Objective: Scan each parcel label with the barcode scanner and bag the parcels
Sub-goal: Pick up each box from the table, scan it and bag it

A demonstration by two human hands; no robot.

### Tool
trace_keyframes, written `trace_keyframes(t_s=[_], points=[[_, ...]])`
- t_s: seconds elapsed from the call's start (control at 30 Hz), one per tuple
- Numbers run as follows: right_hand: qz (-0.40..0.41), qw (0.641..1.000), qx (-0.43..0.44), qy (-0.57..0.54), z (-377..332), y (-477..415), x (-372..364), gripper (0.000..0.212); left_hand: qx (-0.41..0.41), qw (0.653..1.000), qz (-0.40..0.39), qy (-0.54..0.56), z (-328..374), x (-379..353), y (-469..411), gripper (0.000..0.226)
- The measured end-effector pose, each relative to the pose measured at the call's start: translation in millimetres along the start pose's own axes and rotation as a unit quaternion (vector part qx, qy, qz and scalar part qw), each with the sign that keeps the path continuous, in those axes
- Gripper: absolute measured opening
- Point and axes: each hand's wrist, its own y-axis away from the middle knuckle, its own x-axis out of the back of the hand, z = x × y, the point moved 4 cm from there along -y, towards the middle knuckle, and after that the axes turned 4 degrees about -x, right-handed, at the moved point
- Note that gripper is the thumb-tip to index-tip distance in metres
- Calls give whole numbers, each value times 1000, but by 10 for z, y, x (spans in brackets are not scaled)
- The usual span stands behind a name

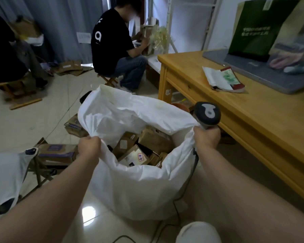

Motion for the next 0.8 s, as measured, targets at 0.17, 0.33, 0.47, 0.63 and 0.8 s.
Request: trace_keyframes(t_s=[0.17, 0.33, 0.47, 0.63, 0.8], points=[[-29, 991, -96, 83, 575, 145, 152, 50, 37, 992, -47, -108, -457, 20, 333, 41], [-59, 993, -96, 45, 522, 247, 334, 55, 23, 978, -47, -201, -157, -157, 815, 82], [-103, 991, -77, 33, 226, 395, 574, 45, -170, 939, -107, -280, 446, -607, 1489, 77], [-136, 980, -132, -54, -182, 626, 1231, 32, -394, 851, -208, -279, 1056, -1268, 2691, 54], [-76, 977, -104, -172, -595, 718, 2346, 19, -511, 767, -283, -264, 1486, -1637, 3922, 61]])
